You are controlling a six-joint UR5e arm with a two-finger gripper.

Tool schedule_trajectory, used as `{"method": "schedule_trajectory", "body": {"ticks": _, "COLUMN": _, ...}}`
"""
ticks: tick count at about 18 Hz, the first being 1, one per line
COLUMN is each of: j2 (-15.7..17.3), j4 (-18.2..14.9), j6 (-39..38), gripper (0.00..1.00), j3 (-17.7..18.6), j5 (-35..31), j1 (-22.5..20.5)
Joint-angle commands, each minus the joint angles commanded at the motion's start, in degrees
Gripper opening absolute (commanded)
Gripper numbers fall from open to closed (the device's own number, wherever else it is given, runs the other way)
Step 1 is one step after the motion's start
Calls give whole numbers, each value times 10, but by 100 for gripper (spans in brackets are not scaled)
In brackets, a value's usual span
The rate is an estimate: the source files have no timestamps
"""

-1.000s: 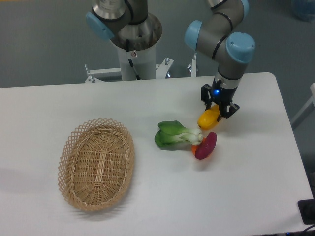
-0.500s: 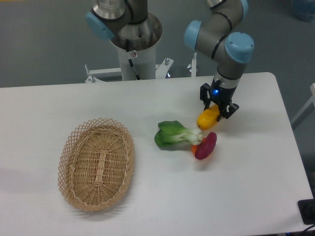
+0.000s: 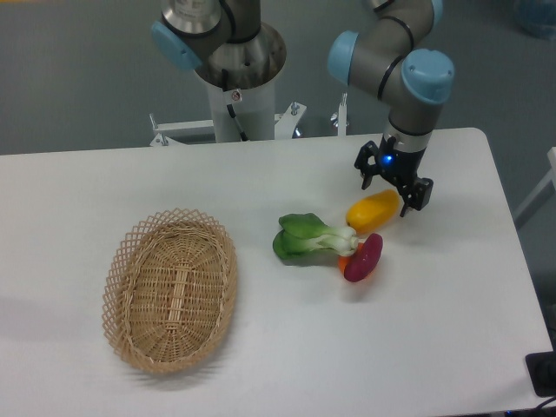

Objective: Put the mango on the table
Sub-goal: 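Open the gripper to release the yellow mango, then raise the open gripper up away from the mango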

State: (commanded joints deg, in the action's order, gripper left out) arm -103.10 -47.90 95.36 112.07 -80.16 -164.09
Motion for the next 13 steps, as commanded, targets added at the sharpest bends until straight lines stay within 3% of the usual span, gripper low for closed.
{"method": "schedule_trajectory", "body": {"ticks": 13, "j2": 10, "j4": -3, "j6": -15, "gripper": 100, "j3": -16, "j5": -4, "j1": 0}}
